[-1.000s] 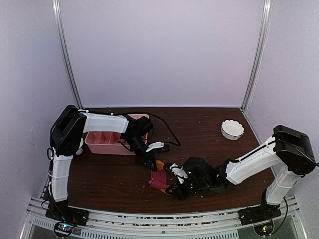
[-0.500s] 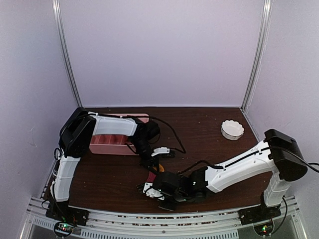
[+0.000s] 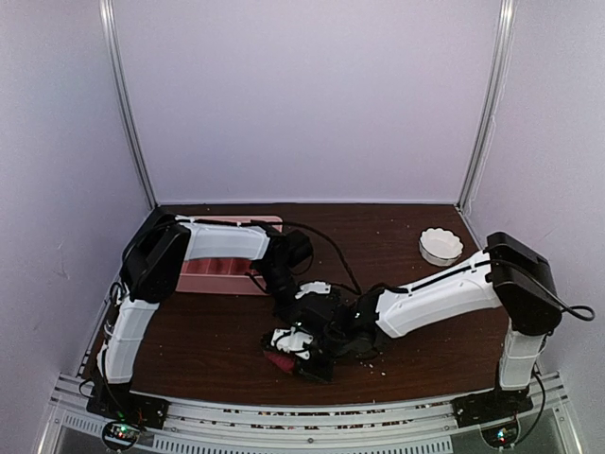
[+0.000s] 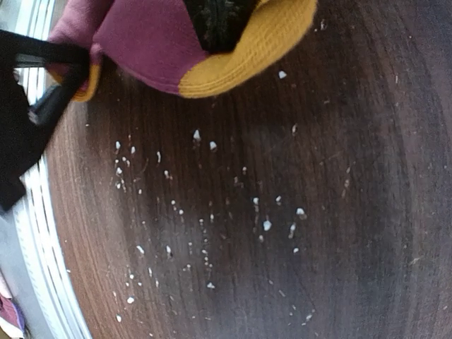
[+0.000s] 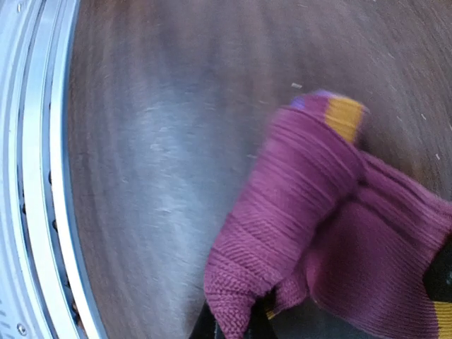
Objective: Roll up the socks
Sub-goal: Roll the sock.
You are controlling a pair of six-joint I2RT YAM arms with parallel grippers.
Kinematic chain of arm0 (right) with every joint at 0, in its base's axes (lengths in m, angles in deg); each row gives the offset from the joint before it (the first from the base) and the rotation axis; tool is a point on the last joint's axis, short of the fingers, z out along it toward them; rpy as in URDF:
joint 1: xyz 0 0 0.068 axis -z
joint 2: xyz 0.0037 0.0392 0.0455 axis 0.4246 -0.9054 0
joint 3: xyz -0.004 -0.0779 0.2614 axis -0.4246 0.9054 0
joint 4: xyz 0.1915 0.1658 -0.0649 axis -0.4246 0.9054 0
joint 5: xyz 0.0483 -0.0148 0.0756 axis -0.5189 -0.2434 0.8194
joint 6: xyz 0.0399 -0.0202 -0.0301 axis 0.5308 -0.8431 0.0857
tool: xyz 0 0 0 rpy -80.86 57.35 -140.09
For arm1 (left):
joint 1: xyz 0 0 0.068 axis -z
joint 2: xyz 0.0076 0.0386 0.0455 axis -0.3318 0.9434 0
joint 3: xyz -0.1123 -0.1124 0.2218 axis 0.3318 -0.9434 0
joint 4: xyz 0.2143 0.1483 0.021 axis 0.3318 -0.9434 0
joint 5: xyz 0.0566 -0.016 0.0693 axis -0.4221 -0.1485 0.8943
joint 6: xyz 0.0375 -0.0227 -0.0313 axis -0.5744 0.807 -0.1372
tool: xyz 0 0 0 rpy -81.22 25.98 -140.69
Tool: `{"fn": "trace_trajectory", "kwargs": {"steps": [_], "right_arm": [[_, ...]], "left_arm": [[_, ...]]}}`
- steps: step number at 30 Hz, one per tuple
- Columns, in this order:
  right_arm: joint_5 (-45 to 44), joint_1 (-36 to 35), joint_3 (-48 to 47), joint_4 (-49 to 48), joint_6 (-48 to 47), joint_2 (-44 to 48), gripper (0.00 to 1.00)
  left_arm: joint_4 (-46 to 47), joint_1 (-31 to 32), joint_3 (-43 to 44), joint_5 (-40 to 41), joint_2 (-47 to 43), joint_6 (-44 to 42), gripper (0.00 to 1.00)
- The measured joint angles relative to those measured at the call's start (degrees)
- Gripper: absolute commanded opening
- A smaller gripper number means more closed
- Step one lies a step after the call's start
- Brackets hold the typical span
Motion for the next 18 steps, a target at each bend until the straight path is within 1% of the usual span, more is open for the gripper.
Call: {"fn": "trace_trajectory", "kwargs": {"steps": [2, 6, 11, 13, 15, 18], "right_arm": [[4.7, 3.4, 2.3, -2.8, 2.5, 0.7, 0.00], [12.4, 7.9, 5.0, -7.3, 7.4, 0.7, 0.00], [17.8, 9.6, 6.8, -12.2, 12.7, -0.3, 0.00], [19.3, 9.9, 7.5, -14.5, 14.7, -0.9, 0.00], [20.9, 10.0, 8.6, -17.7, 17.0, -1.4, 0.00], [23.3, 10.6, 10.9, -22.7, 20.9, -2.1, 0.00]], "left_arm": [[0.0, 0.0, 0.0, -0.3, 0.1, 0.0, 0.00], [0.0, 0.0, 0.0, -0.9, 0.2, 0.0, 0.00], [0.0, -0.1, 0.7, -0.7, 0.5, 0.0, 0.01], [0.3, -0.2, 0.8, -0.4, 0.5, 0.2, 0.08], [1.3, -0.3, 0.8, -0.2, 0.5, 1.1, 0.19], [3.6, -0.6, 0.5, 0.9, -0.3, 2.8, 0.25]]}}
